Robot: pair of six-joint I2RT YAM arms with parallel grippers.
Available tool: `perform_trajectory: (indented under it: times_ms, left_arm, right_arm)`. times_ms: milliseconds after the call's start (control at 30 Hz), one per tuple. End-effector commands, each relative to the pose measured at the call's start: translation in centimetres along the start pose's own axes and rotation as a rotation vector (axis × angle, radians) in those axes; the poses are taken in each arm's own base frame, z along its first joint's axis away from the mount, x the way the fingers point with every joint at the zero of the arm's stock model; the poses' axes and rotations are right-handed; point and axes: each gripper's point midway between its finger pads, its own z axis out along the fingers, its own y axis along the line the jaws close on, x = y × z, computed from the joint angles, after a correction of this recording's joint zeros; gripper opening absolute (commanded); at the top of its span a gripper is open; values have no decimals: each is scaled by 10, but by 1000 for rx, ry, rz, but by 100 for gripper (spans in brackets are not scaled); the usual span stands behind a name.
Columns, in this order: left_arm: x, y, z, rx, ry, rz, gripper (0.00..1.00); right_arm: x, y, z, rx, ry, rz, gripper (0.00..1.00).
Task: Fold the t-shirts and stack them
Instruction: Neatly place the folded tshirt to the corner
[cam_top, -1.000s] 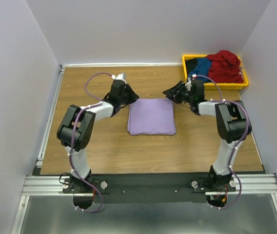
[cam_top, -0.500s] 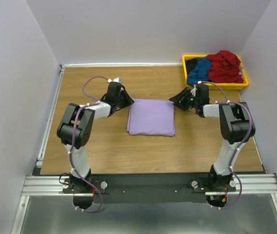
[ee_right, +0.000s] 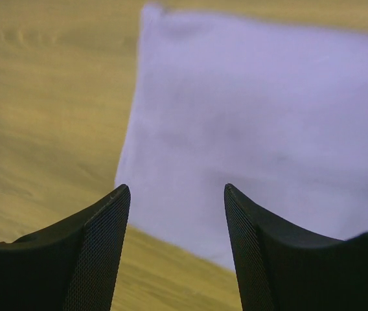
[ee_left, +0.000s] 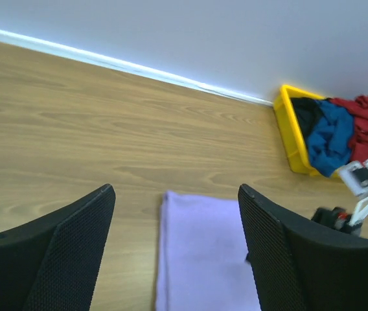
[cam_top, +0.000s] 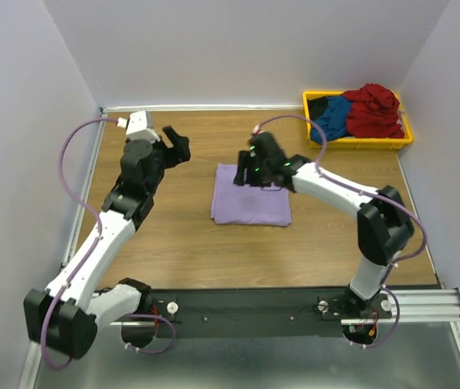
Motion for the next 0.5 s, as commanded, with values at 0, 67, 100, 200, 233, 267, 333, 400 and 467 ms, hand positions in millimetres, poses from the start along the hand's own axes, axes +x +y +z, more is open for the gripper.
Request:
perform_trajectory:
  times_ms: [0, 67, 100, 200, 233, 267, 333, 400, 467]
  left_arm:
    - [39, 66, -33, -233, 83, 112, 85]
    - [43, 74, -50, -251, 70, 113, 85]
    - [44, 78, -55, -259, 68, 113, 84]
    - [51, 90, -71, -287, 52, 108, 82]
    - [48, 91, -76, -284, 35, 109, 82]
    - [51, 95, -79, -301, 43, 115, 83]
    - [50, 96, -85, -301, 36, 117, 84]
    - [48, 100, -90, -312, 26, 123, 84]
    - [41, 98, -95, -303, -9, 114, 84]
  right_arm:
    - [49, -14, 3, 289, 96, -105, 68]
    - [60, 15, 14, 296, 107, -152, 68]
    - [65, 24, 18, 299, 115, -168, 68]
    - [77, 52, 37, 317, 129, -212, 68]
    - [82, 55, 44, 330, 136, -222, 68]
    - [98, 54, 54, 359, 168, -245, 68]
    - [96, 66, 63, 365, 141, -251, 67]
    - [105, 68, 74, 388, 137, -260, 65]
    - [110, 66, 81, 404, 143, -257, 64]
